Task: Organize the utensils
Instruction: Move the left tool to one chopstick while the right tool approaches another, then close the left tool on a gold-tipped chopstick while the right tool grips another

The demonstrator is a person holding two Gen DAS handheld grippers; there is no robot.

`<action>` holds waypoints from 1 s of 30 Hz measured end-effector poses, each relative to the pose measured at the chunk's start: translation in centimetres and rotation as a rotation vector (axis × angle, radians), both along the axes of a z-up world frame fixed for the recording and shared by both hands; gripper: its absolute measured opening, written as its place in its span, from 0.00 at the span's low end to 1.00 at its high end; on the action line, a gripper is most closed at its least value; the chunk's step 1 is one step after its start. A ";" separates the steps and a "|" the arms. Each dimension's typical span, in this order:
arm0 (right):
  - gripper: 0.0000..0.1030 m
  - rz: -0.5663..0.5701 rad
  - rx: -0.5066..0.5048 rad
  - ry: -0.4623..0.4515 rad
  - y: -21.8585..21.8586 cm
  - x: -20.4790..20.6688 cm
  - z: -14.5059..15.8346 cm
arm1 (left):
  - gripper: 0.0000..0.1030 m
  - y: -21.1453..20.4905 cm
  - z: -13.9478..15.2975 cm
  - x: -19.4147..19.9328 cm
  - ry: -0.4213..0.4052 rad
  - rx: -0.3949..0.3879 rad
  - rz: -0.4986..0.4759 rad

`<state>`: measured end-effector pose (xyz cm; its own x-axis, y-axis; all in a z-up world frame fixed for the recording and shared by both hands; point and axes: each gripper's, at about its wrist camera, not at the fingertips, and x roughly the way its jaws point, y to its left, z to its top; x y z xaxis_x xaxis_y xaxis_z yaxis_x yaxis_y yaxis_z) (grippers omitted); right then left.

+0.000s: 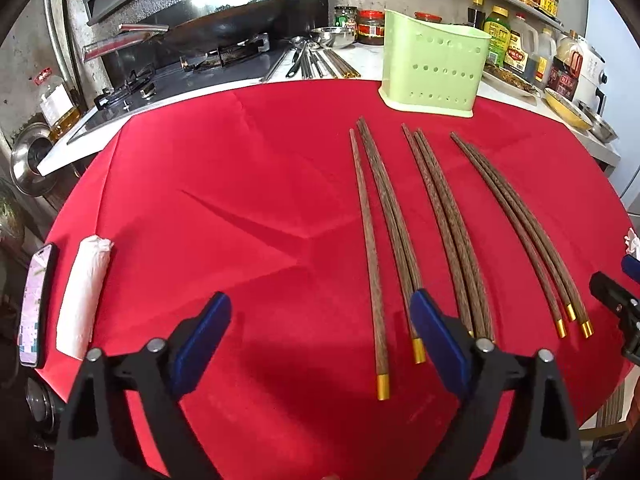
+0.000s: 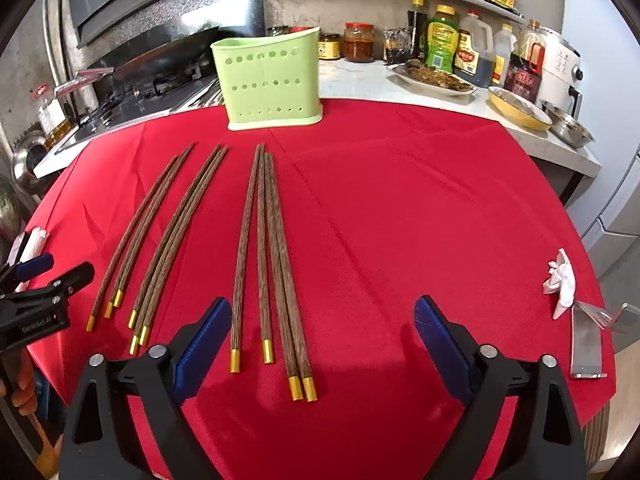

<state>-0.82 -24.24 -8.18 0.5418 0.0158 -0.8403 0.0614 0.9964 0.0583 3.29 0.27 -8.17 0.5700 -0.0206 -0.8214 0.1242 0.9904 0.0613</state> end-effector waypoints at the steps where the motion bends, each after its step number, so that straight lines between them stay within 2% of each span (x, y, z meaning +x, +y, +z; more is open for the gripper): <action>1: 0.71 0.002 -0.004 0.006 0.1 0.0 -0.2 | 0.79 0.1 -0.2 0.0 0.004 0.002 0.003; 2: 0.61 0.003 0.005 0.023 0.0 0.0 -0.6 | 0.77 0.1 -0.4 0.1 0.009 0.000 0.002; 7: 0.59 0.026 0.026 0.034 0.3 -0.2 -1.3 | 0.59 -0.1 -1.3 -0.1 0.035 -0.007 -0.024; 8: 0.57 0.036 0.022 0.031 0.5 -0.3 -1.3 | 0.58 -0.2 -1.4 -0.2 0.037 -0.011 -0.030; 9: 0.55 0.045 0.018 0.036 0.6 -0.4 -1.4 | 0.54 -0.2 -1.5 -0.2 0.042 -0.018 -0.035; 10: 0.48 0.052 0.017 0.045 0.7 -0.4 -1.6 | 0.52 -0.2 -1.6 -0.2 0.043 -0.024 -0.038; 14: 0.31 0.062 0.031 0.069 0.6 -0.3 -2.0 | 0.46 -0.3 -1.6 -0.3 0.043 -0.046 -0.050; 17: 0.25 0.065 0.052 0.070 0.3 -0.3 -2.1 | 0.43 -0.4 -1.7 -0.3 0.042 -0.048 -0.055; 30: 0.25 0.052 0.101 0.037 -0.7 -1.1 -1.3 | 0.43 -0.5 -1.7 -0.6 0.058 -0.073 -0.067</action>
<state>-1.90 -24.97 -9.51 0.5070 0.1288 -0.8523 0.0141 0.9874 0.1577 2.67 -0.22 -9.91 0.5165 -0.1183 -0.8480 0.1917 0.9812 -0.0201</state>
